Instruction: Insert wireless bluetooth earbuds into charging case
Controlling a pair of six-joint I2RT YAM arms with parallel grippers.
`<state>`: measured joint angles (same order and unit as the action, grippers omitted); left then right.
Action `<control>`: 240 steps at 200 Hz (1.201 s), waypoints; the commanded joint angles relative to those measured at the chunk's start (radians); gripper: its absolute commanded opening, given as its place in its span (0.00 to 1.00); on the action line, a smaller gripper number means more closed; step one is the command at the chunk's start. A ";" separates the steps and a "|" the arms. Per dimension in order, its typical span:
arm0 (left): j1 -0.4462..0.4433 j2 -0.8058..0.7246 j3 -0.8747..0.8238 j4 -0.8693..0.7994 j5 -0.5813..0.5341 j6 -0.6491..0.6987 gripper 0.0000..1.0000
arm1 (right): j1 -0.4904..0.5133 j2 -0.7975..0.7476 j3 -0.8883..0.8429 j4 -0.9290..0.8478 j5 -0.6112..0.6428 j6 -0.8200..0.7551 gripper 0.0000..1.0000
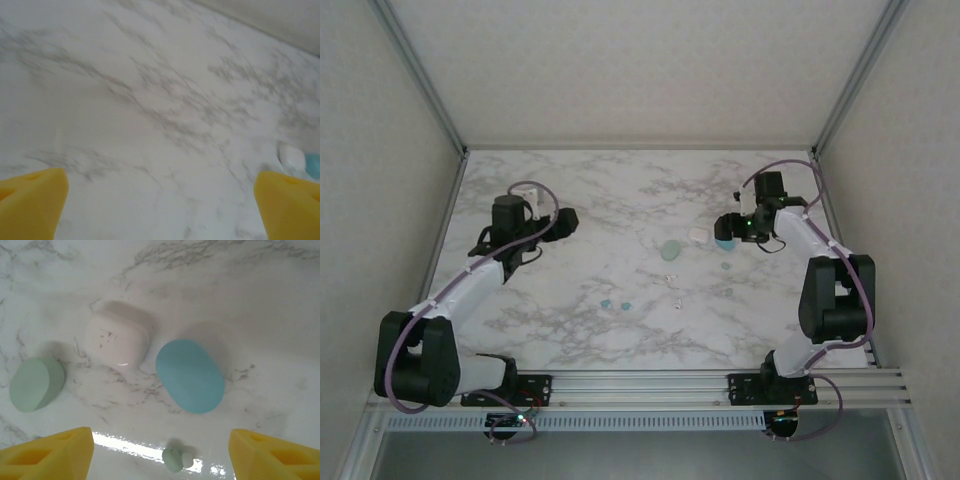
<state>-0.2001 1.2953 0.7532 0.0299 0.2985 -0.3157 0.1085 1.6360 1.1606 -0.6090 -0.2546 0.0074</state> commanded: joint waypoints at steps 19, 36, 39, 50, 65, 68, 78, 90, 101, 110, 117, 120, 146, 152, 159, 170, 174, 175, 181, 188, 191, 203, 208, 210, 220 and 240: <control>-0.104 0.053 0.008 -0.033 0.021 -0.082 0.94 | 0.118 0.004 0.052 -0.041 -0.042 -0.026 0.69; -0.123 0.067 0.002 -0.013 -0.039 -0.110 0.94 | 0.161 0.063 0.095 -0.060 -0.062 -0.026 0.66; -0.125 0.067 0.001 -0.007 -0.048 -0.113 0.94 | 0.165 0.074 0.103 -0.065 -0.076 -0.025 0.66; -0.127 0.060 -0.003 0.002 -0.075 -0.123 0.95 | 0.184 0.108 0.127 -0.084 -0.096 -0.011 0.66; -0.127 0.045 -0.001 -0.010 -0.115 -0.122 0.95 | 0.210 0.137 0.135 -0.082 -0.116 0.021 0.67; -0.127 0.041 0.000 -0.015 -0.124 -0.122 0.96 | 0.214 0.142 0.135 -0.081 -0.119 0.028 0.68; -0.127 0.027 -0.001 -0.026 -0.149 -0.115 0.96 | 0.238 0.149 0.134 -0.077 -0.108 0.056 0.69; -0.127 0.005 -0.007 -0.033 -0.170 -0.106 0.96 | 0.267 0.147 0.121 -0.062 -0.085 0.089 0.71; -0.127 -0.014 -0.017 -0.036 -0.187 -0.104 0.97 | 0.290 0.153 0.107 -0.046 -0.071 0.132 0.72; -0.127 -0.028 -0.027 -0.033 -0.197 -0.105 0.97 | 0.306 0.168 0.095 -0.032 -0.079 0.159 0.72; -0.126 -0.035 -0.033 -0.029 -0.202 -0.103 0.97 | 0.320 0.178 0.087 -0.025 -0.072 0.182 0.72; -0.127 -0.038 -0.034 -0.030 -0.203 -0.103 0.97 | 0.325 0.184 0.085 -0.024 -0.068 0.191 0.72; -0.125 -0.055 -0.037 -0.043 -0.211 -0.101 0.98 | 0.373 0.202 0.063 0.002 -0.040 0.251 0.72; -0.126 -0.060 -0.039 -0.045 -0.212 -0.099 0.98 | 0.377 0.204 0.058 0.012 -0.043 0.265 0.72; -0.127 -0.064 -0.043 -0.045 -0.214 -0.100 0.98 | 0.383 0.207 0.052 0.023 -0.059 0.271 0.72; -0.126 -0.069 -0.050 -0.043 -0.218 -0.103 0.98 | 0.395 0.215 0.048 0.040 -0.064 0.285 0.72; -0.127 -0.070 -0.052 -0.042 -0.220 -0.103 0.98 | 0.399 0.219 0.048 0.044 -0.067 0.288 0.72; -0.127 -0.071 -0.052 -0.042 -0.220 -0.103 0.98 | 0.399 0.221 0.048 0.045 -0.069 0.288 0.72; -0.127 -0.071 -0.055 -0.042 -0.221 -0.103 0.98 | 0.409 0.226 0.051 0.049 -0.080 0.287 0.71; -0.127 -0.071 -0.056 -0.044 -0.222 -0.102 0.98 | 0.415 0.236 0.056 0.052 -0.081 0.288 0.71; -0.127 -0.071 -0.056 -0.045 -0.222 -0.102 0.98 | 0.419 0.241 0.059 0.052 -0.078 0.289 0.71; -0.126 -0.073 -0.056 -0.048 -0.223 -0.102 0.99 | 0.428 0.259 0.070 0.061 -0.078 0.297 0.70; -0.127 -0.074 -0.058 -0.048 -0.225 -0.103 0.99 | 0.432 0.266 0.075 0.063 -0.080 0.300 0.70; -0.127 -0.074 -0.057 -0.048 -0.225 -0.103 0.99 | 0.435 0.268 0.079 0.064 -0.080 0.299 0.70; -0.127 -0.077 -0.057 -0.053 -0.226 -0.101 0.99 | 0.445 0.284 0.093 0.064 -0.080 0.303 0.70; -0.127 -0.082 -0.055 -0.063 -0.231 -0.096 0.99 | 0.466 0.293 0.112 0.075 -0.068 0.308 0.70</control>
<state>-0.3202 1.2434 0.7082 -0.0055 0.0910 -0.4160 0.5446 1.9091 1.2327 -0.5606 -0.3130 0.2890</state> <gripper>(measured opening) 0.987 0.700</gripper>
